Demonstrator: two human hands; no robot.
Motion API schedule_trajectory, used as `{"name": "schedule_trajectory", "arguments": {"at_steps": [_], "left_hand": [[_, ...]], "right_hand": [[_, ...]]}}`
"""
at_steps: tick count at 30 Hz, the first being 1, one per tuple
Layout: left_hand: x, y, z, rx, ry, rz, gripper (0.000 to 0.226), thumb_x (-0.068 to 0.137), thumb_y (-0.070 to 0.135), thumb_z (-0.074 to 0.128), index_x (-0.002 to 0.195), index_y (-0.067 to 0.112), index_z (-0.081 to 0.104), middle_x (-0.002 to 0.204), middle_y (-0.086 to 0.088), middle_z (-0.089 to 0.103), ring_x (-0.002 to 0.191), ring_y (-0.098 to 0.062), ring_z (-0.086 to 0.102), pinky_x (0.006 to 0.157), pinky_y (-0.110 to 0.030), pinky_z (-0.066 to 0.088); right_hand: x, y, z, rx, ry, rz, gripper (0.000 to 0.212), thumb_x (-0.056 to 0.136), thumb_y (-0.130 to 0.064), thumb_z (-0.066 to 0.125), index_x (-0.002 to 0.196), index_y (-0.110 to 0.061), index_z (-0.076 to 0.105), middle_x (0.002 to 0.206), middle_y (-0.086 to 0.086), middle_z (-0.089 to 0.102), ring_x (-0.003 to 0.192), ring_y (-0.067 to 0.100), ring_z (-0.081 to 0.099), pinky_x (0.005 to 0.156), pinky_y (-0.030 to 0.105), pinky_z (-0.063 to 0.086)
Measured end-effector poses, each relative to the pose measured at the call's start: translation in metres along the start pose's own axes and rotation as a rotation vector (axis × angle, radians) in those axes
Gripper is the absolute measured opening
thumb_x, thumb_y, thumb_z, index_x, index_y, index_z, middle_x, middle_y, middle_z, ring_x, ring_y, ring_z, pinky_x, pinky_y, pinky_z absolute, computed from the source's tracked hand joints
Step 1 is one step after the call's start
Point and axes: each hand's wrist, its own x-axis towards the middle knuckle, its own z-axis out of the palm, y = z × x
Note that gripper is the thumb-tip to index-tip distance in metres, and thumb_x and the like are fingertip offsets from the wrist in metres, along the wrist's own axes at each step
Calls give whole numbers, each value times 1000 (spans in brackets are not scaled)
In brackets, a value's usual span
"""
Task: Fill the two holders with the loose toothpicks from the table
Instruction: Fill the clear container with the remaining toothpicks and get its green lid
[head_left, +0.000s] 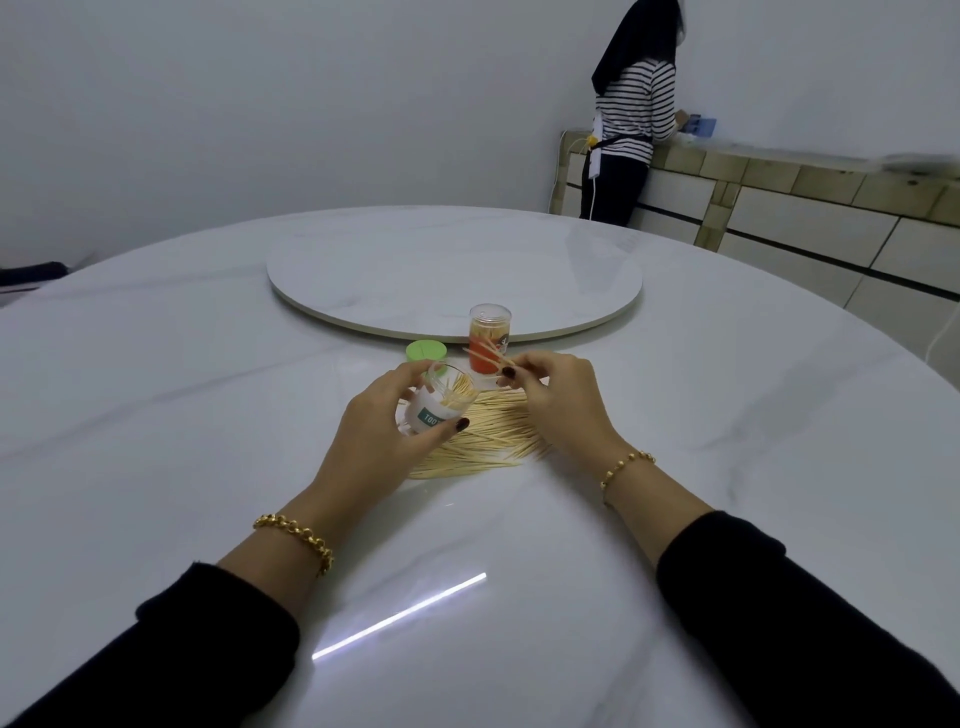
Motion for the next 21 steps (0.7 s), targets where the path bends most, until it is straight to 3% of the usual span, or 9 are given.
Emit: {"name": "schedule_trajectory", "arguments": {"at_steps": [4,10,13,15,18,21], "left_hand": [[1,-1,0,2,-4,2,63,72,35,79,129,21,54,113,4,60,98,-9,55,75,3,37],[-1,-1,1,-5,-9,2,63,73,36,79,129,24,54,113,5,59,100,-8,55,76,3,36],[0,-2,3,6,-14,4,64,73,36,79,129,22,54,115,4,60,102,-9,55,76,3,36],[0,-2,4,11,-18,5,65,72,37,79,130,22,53,115,6,59,103,-8,55,76,2,37],[0,-2,6,29,-19,34,65,72,40,78,129,22,54,114,6,61,100,-7,56,79,-7,42],[1,-3,7,50,-2,57,64,71,41,79,127,20,55,111,4,63,96,-8,58,80,-18,47]], "right_hand": [[3,-14,-6,185,20,71,22,94,-9,55,80,-18,70,72,-8,71,64,-1,62,60,5,40],[6,-31,-12,475,14,156,19,97,-12,53,89,-10,69,80,2,73,74,11,68,75,18,53],[5,-43,-12,691,-1,239,21,99,-12,49,90,-9,67,79,-1,73,74,10,69,75,21,54],[5,-48,-9,770,-7,269,21,99,-14,48,88,-11,66,79,-1,73,80,15,71,84,30,55],[3,-55,-3,847,6,297,20,98,-17,51,87,-12,67,85,5,74,92,25,70,91,39,53],[-1,-59,7,853,-1,321,21,97,-19,52,85,-13,69,88,4,75,93,19,70,89,33,53]]}}
